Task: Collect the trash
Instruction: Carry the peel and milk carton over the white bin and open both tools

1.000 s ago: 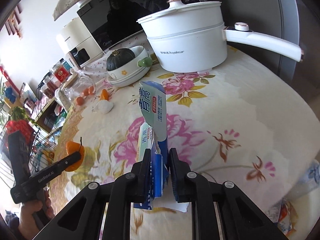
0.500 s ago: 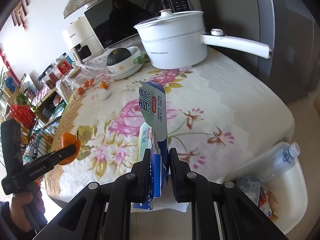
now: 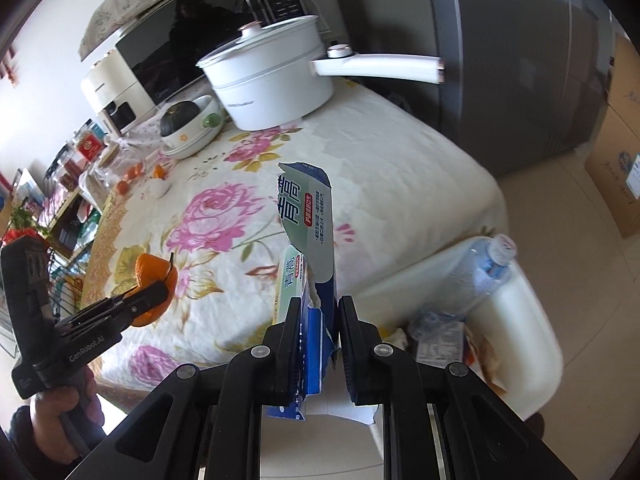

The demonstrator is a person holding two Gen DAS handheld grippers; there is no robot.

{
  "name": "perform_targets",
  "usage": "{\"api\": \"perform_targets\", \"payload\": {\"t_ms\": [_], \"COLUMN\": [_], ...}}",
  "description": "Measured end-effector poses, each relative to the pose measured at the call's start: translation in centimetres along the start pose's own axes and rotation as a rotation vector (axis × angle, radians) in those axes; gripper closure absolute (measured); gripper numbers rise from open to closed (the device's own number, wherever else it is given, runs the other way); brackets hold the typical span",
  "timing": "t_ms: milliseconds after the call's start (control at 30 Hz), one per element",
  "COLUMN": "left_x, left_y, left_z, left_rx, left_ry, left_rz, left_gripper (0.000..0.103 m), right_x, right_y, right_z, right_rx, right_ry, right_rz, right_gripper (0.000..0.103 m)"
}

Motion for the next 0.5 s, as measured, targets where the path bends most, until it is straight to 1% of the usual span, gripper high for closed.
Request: {"api": "perform_targets", "payload": {"t_ms": [267,500], "left_x": [5.4,10.2], "left_y": [-3.1,-6.0], "left_z": [1.4,3.3], "left_rx": [-0.052,-0.111], "left_ry": [-0.057,-0.103], "left_rz": [0.071,0.138], "left_gripper": [0.078,0.078], "right_x": [4.1,8.7], "right_y": [1.9,3.2], "right_z": [0.6,1.8], "right_rx": [-0.008,-0.032], "right_ry": [-0.007,-0.040], "right_rz": [0.057,0.112], "right_gripper": [0.085,0.084]}}
Point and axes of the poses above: each gripper's, at about its wrist camera, not at the fingertips, and y roughly against the way its jaws point, x to its right, z to its underside, the point moved 2 cm from there along -y, roughly the way its jaws point, and after that the axes turned 15 degrees about x, right-handed, at the moved point
